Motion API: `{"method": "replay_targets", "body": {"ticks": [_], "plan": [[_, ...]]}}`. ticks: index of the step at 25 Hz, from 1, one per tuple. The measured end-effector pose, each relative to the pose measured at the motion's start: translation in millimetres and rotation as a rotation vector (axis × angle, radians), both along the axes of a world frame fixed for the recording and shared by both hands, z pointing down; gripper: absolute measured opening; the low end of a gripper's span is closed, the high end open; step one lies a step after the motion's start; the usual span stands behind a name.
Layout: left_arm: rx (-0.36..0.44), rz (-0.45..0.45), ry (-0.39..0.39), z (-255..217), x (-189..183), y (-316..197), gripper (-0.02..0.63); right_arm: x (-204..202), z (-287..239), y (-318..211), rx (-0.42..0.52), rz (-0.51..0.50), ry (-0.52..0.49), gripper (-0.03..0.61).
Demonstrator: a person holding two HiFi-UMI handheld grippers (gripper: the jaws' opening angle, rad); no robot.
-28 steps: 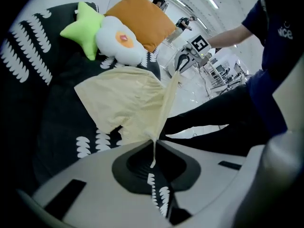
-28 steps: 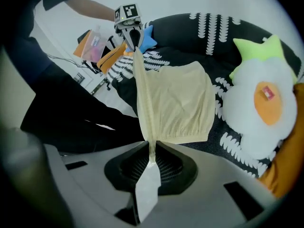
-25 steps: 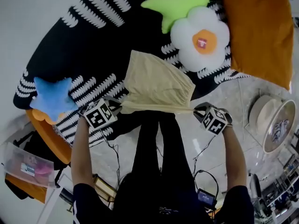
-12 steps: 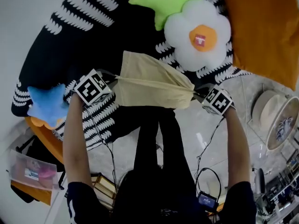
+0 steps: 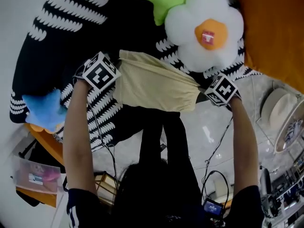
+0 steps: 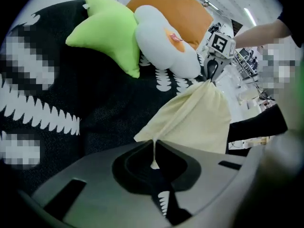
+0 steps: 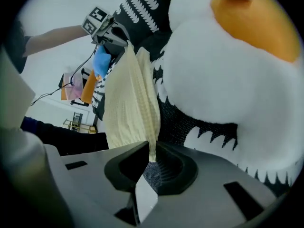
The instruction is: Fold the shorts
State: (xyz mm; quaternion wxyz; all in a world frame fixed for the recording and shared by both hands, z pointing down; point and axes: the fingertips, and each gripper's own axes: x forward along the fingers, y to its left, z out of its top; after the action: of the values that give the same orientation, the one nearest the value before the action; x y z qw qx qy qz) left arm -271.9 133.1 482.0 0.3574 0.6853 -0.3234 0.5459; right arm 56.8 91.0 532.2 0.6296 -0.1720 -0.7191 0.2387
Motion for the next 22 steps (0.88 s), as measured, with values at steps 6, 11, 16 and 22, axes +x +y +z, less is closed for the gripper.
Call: {"method": "replay_targets", "body": {"ticks": [6,11,16,22], "plan": [[0.044,-0.071,-0.06,19.2,-21.4,-13.5,0.018,-15.3,7.3,-9.0,0.003,0.038,-0.03,0.054],[0.124,-0.103,-0.212,46.6,-21.6,-33.4,0.018,-16.3,15.2,-20.6,0.049,0.073,-0.061,0.064],[0.19,-0.385,-0.296,52.2,-46.3,-38.3,0.178,-16.4,4.3,-24.6,0.041,0.094,-0.11,0.134],[0.202,-0.622,-0.216,31.1,-67.4,-41.1,0.385,1.4,-8.6,-38.7,0.058,0.209,-0.145,0.393]]}}
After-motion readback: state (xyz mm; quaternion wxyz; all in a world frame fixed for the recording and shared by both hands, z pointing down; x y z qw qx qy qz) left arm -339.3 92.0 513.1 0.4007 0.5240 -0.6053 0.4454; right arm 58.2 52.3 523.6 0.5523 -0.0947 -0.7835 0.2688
